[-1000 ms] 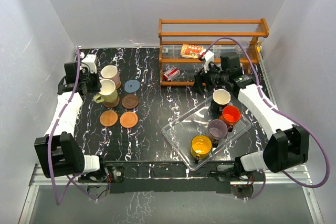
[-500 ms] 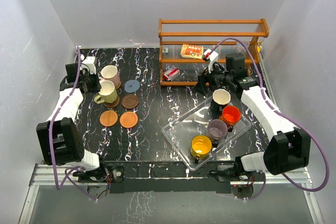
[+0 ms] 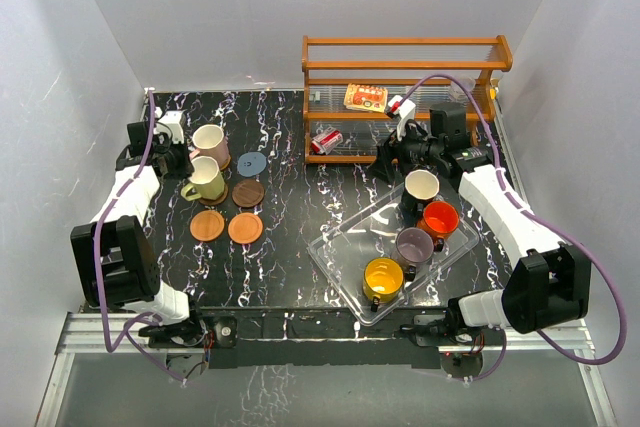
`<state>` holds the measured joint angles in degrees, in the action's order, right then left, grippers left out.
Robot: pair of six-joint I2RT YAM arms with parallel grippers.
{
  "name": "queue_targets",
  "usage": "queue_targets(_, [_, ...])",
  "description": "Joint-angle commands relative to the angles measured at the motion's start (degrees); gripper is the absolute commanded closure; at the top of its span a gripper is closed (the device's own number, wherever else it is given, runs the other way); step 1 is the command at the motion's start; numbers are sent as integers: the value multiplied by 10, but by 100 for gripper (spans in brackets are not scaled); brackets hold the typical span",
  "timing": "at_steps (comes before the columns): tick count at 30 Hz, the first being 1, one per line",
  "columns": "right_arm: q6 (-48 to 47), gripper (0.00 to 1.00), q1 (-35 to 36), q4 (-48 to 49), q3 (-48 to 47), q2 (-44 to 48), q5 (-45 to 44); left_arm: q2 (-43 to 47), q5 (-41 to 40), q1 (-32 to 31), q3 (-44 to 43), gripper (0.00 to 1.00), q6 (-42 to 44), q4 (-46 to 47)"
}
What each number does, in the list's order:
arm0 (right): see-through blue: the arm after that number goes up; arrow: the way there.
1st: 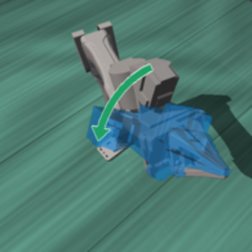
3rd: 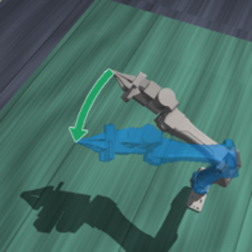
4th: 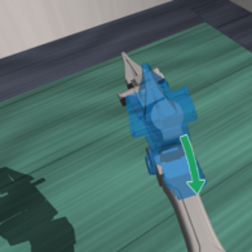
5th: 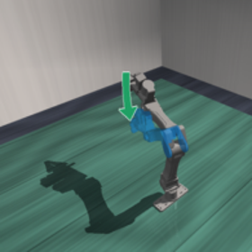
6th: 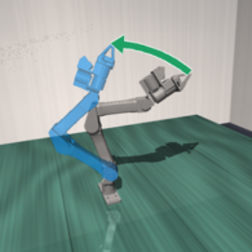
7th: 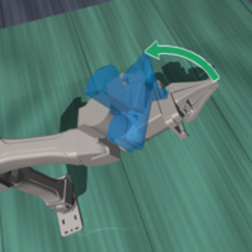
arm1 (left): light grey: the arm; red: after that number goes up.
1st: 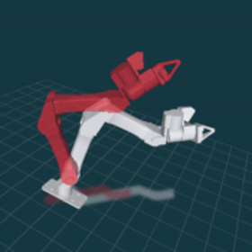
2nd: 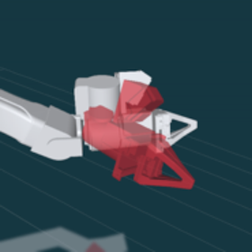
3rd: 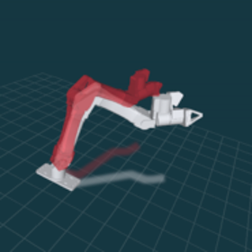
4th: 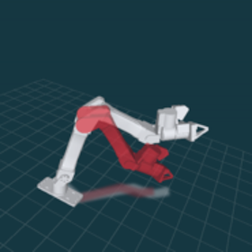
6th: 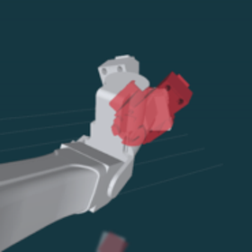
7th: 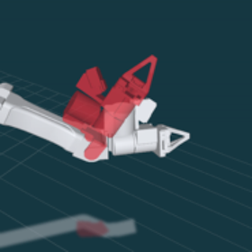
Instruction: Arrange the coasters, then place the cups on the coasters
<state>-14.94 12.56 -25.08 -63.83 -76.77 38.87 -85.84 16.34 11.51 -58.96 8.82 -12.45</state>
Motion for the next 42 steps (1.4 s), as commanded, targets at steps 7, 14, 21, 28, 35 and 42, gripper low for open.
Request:
queue_targets(7, [-8,29,-8,29,0,20,13,10,11,3,-31,100,14,5])
queue_targets(14, [-19,28,-8,12,-10,25,4,16,17,2,-40,79,27,-7])
queue_targets(21, [-73,29,-8,-40,-24,42,-92,30,17,3,-64,65,35,-24])
queue_targets(28, [-163,31,-21,-134,-70,11,-205,66,27,3,-92,47,32,-47])
queue_targets(35, [-266,31,-49,-245,-131,-43,-262,72,117,2,-113,35,25,-89])
queue_targets(42, [-329,32,-59,-296,-160,-110,-297,72,184,0,-106,25,30,-110])
